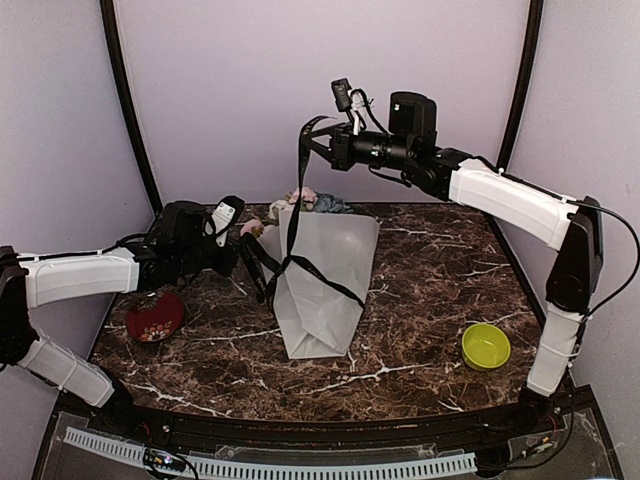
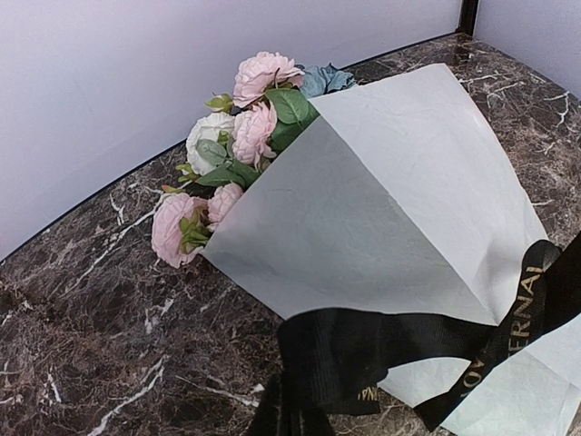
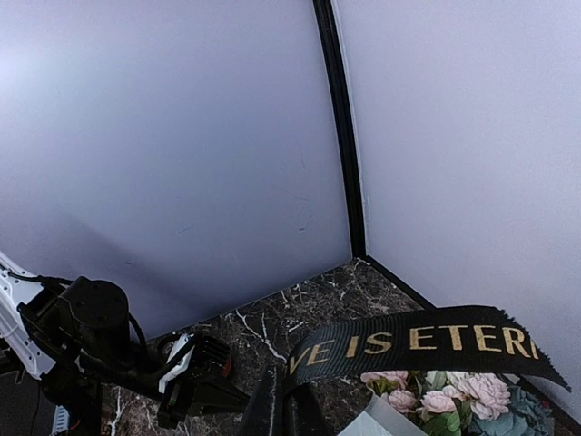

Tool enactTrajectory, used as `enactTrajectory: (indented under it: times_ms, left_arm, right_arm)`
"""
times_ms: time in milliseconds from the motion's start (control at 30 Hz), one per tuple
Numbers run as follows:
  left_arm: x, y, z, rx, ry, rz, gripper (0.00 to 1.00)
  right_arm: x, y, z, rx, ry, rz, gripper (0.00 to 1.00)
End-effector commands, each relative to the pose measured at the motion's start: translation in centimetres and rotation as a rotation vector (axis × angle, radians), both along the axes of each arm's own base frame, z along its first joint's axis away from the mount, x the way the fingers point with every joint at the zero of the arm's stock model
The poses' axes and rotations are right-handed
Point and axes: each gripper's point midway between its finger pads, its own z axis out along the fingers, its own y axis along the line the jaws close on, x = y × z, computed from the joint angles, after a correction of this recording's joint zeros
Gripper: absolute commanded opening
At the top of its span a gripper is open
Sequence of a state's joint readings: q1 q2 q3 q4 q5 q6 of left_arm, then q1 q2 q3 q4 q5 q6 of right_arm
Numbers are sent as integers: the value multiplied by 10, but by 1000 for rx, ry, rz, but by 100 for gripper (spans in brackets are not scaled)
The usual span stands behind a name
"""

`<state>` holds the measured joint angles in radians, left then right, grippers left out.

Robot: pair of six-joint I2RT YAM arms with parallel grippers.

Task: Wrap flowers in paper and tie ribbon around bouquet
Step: Tie the ribbon around the folded bouquet.

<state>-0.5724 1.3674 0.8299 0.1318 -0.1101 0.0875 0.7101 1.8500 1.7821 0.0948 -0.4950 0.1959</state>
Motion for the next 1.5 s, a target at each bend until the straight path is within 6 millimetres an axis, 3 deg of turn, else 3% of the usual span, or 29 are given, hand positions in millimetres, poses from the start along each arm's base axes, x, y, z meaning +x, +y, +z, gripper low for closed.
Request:
enactTrajectory:
  times_ms: [0,433,500,567,600,667,733,800,867,933,1033,1167,1267,1467]
  left_arm:
    - [5,0,11,4,-25,3,0]
    - [7,-1,10,-4,-16,7,0]
    - [15,10,2,-30,29,67,0]
    - [27,43,-17,-98,124,203,0]
    - [31,67,-31,-131,181,294,0]
    - [32,111,-58,-211,293,472,0]
    - [23,140,-83,-330,390,587,0]
    - [11,159,-101,-432,454,660,0]
    - [-6,179,-118,-503,493,752,0]
    - [-18,198,-123,-541,486,831,0]
    - [-30,220,-123,-536,461,898,0]
    - [-37,239,-116,-500,425,954,0]
    - [-36,245,-107,-501,389,964,0]
    - [-35,246,-102,-491,370,961,0]
  right_arm:
    - [6,-1,5,14,-15,-18,0]
    - [9,-1,1,11,-10,-20,0]
    - [23,-10,-9,6,26,-67,0]
    - [54,-52,-23,18,101,-211,0]
    - [73,-84,-39,23,155,-307,0]
    - [107,-163,-93,25,297,-537,0]
    - [120,-251,-161,13,464,-771,0]
    - [101,-333,-233,-8,631,-972,0]
    - [58,-397,-293,-32,751,-1164,0]
    - [22,-440,-317,-37,799,-1312,0]
    - [-14,-488,-329,-5,821,-1468,0]
    - [-24,-522,-318,16,792,-1550,0]
    - [-18,-531,-311,17,777,-1557,0]
    - [-12,-534,-325,-2,810,-1547,0]
